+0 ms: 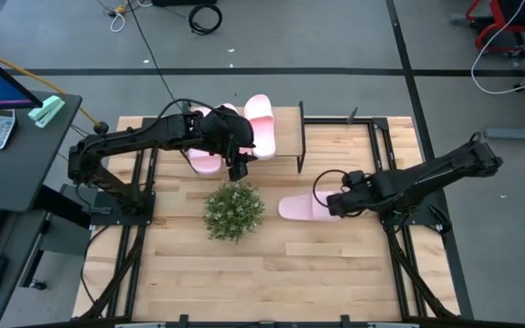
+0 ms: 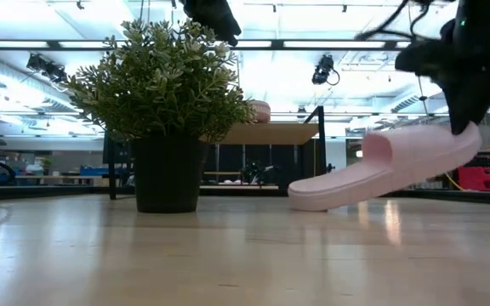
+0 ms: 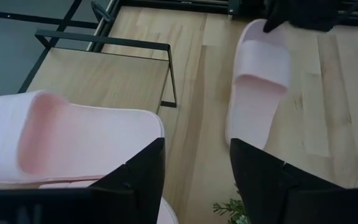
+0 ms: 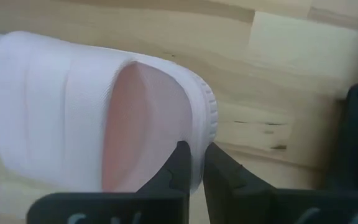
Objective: Pick and place slides into the shelf
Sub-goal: Put the pink slide on the shelf
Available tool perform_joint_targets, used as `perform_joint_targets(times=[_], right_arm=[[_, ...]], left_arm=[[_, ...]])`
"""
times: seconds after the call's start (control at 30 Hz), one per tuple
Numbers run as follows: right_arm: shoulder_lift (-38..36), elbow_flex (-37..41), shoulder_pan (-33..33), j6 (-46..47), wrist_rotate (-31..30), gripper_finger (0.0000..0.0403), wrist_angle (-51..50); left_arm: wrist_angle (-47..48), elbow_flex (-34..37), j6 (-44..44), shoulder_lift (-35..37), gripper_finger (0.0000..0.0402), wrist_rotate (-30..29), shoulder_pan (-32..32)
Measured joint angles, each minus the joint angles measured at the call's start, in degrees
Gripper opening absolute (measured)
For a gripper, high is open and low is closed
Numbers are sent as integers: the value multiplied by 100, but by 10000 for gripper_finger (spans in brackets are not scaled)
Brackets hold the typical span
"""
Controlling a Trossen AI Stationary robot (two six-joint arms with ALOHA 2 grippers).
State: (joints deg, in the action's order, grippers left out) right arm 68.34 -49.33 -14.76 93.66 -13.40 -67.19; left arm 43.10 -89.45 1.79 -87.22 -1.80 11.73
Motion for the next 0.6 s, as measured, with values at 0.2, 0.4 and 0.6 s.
perform_joint_targets(times=[0.2,0.4,0.6], right_arm=[[-292,-657,0,-347,-213,22,-943],[-266,-1627,37,-1084,-400,22,-1934],[-254,-2459,334,-2094,-636,22,-2164]], left_arm=[[-1,0,-7,0,184,0,0],[-2,0,-11,0,179,0,0],[-4,0,-25,0,184,0,0]])
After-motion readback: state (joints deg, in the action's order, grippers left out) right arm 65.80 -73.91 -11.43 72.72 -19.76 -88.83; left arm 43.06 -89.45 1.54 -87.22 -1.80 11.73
